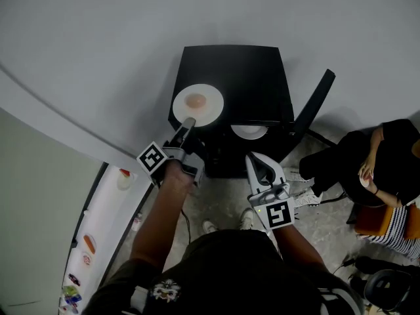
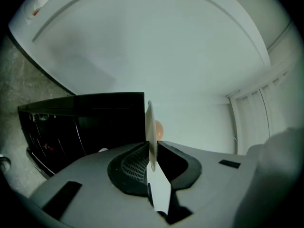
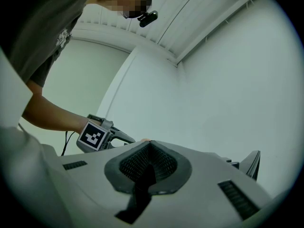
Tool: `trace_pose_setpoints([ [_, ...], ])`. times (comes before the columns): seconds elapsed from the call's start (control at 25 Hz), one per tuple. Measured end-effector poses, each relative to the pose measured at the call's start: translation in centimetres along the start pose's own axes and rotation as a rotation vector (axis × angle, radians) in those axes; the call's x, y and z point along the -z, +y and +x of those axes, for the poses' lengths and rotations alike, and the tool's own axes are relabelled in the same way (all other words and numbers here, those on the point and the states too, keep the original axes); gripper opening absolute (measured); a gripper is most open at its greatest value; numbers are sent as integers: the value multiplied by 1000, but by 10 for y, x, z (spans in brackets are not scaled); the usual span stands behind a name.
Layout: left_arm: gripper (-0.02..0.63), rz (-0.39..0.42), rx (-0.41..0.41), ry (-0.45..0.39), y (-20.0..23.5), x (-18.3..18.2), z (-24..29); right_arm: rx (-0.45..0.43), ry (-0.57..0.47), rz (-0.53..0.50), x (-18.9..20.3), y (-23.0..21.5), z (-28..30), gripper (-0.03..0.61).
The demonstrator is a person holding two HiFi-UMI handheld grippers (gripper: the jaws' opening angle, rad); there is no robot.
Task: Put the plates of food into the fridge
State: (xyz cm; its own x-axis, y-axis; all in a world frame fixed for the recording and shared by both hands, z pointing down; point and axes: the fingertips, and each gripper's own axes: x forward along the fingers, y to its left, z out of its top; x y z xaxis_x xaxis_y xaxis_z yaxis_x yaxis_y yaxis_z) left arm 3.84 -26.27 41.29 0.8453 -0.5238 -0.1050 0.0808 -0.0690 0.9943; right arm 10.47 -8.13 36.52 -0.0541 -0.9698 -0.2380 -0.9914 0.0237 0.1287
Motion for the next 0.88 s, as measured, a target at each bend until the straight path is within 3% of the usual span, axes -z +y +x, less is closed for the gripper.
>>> trace_pose_setpoints([
  [0.4,41,73,-7,4,-1,2,-5,-7,8,7,4,2,-3,25],
  [0.88,38,32,15,31,2,19,-21,-3,35,10,17,-5,1,25],
])
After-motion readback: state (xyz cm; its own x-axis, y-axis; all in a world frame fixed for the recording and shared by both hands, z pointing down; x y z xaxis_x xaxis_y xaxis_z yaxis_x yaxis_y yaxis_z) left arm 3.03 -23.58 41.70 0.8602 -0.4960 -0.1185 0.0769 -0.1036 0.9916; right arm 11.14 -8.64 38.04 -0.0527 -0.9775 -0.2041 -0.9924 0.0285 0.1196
